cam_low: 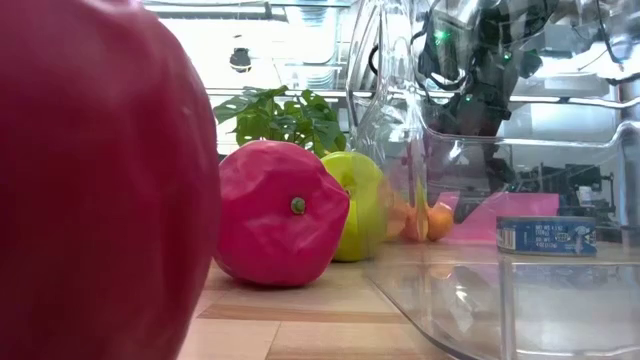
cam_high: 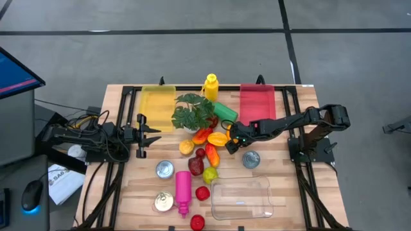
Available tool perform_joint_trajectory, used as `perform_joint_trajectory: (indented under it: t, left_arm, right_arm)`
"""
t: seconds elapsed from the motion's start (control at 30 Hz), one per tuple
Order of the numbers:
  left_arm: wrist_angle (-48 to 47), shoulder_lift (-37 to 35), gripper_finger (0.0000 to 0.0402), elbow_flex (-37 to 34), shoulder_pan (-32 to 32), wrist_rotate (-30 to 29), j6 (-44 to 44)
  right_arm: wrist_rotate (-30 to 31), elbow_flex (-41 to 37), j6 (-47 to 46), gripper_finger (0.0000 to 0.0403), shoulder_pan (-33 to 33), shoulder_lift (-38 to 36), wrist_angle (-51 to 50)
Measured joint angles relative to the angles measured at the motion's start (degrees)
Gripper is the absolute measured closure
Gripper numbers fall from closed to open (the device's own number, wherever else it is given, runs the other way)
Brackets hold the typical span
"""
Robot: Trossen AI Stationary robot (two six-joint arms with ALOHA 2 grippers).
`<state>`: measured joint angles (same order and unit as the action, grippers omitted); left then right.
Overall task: Pick & Place Food Item
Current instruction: Put the yellow mango into the yellow bin
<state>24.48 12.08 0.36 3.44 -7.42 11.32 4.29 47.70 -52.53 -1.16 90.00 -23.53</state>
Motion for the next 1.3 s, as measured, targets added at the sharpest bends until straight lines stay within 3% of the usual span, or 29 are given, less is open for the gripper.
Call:
perform_joint_trajectory:
  t: [0.83, 1.1, 1.3]
  left_arm:
    - [0.0, 0.0, 0.0307, 0.0, 0.0, 0.0, 0.0]
    - [0.0, 0.0, 0.0307, 0.0, 0.0, 0.0, 0.0]
    - [0.0, 0.0, 0.0307, 0.0, 0.0, 0.0, 0.0]
  right_arm:
    - [0.0, 0.0, 0.0, 0.0068, 0.0, 0.0, 0.0]
    - [-4.3, 0.0, 0.0, 0.0068, 0.0, 0.0, 0.0]
    - [-4.3, 0.0, 0.0, 0.0068, -0.2, 0.0, 0.0]
